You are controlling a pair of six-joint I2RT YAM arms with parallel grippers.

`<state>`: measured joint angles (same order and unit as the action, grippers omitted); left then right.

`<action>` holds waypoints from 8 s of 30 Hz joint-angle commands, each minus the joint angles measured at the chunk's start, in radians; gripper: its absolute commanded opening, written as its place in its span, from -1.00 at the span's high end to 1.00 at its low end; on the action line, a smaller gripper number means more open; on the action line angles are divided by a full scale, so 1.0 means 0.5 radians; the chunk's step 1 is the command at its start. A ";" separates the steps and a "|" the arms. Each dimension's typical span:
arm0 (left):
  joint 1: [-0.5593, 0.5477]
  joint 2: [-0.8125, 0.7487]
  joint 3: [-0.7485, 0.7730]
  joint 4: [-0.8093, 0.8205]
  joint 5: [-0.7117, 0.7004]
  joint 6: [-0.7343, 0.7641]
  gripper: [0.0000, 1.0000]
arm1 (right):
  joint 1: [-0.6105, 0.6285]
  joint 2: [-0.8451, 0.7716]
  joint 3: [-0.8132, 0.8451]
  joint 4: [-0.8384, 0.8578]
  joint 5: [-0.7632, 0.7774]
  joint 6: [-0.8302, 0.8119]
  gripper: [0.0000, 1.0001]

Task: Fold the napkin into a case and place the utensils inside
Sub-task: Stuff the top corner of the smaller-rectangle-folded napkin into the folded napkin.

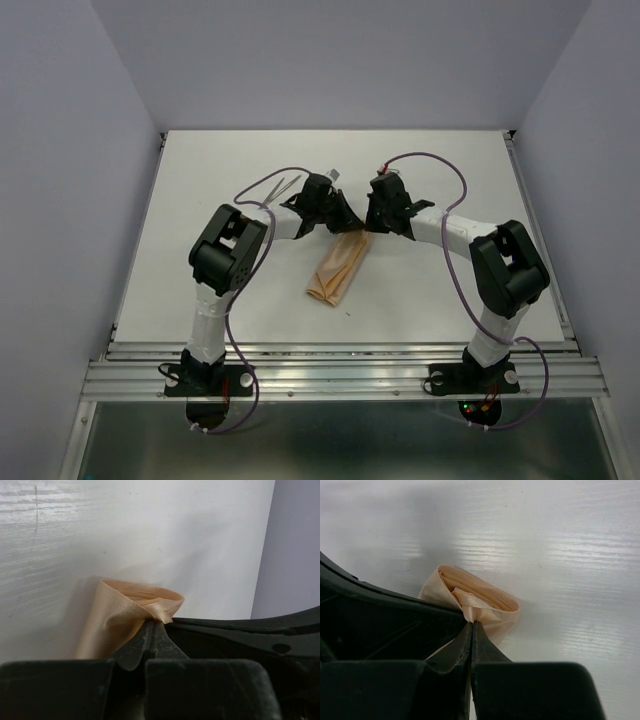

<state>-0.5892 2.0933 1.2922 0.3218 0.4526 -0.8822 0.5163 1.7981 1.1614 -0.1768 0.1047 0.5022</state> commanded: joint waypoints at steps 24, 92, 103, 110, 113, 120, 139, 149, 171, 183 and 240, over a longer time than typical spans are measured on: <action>-0.138 0.164 0.134 0.130 -0.058 -0.199 1.00 | 0.004 -0.019 0.052 0.090 -0.185 0.039 0.99; 0.102 -0.355 -0.247 -0.558 -0.457 0.485 1.00 | 0.004 0.104 0.128 0.087 -0.191 0.063 0.99; 0.000 -0.278 -0.112 -0.564 -0.390 0.457 1.00 | 0.004 0.125 0.162 0.071 -0.194 0.063 0.99; -0.006 -0.269 -0.093 -0.604 -0.439 0.454 1.00 | 0.004 0.113 0.156 0.068 -0.191 0.057 0.99; -0.006 -0.318 -0.090 -0.631 -0.500 0.473 1.00 | 0.004 0.104 0.153 0.068 -0.185 0.051 0.99; -0.006 -0.545 -0.151 -0.640 -0.721 0.549 1.00 | 0.004 0.098 0.147 0.062 -0.185 0.048 0.99; -0.132 -0.536 -0.188 -0.711 -0.556 0.743 1.00 | 0.004 0.113 0.165 0.065 -0.191 0.060 0.99; -0.159 -0.312 -0.087 -0.607 -0.421 0.706 1.00 | 0.004 0.110 0.162 0.062 -0.191 0.063 0.99; -0.162 -0.091 0.078 -0.481 -0.338 0.654 1.00 | 0.004 0.092 0.150 0.062 -0.191 0.072 0.99; -0.162 -0.109 0.036 -0.389 -0.203 0.660 1.00 | 0.004 0.098 0.159 0.062 -0.191 0.079 0.95; -0.095 -0.051 0.192 -0.466 -0.163 0.648 1.00 | 0.023 0.107 0.227 -0.140 0.014 -0.152 0.42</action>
<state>-0.6376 2.0674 1.3445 0.0719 0.3508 -0.5610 0.5159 1.8359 1.2232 -0.2382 0.0952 0.4446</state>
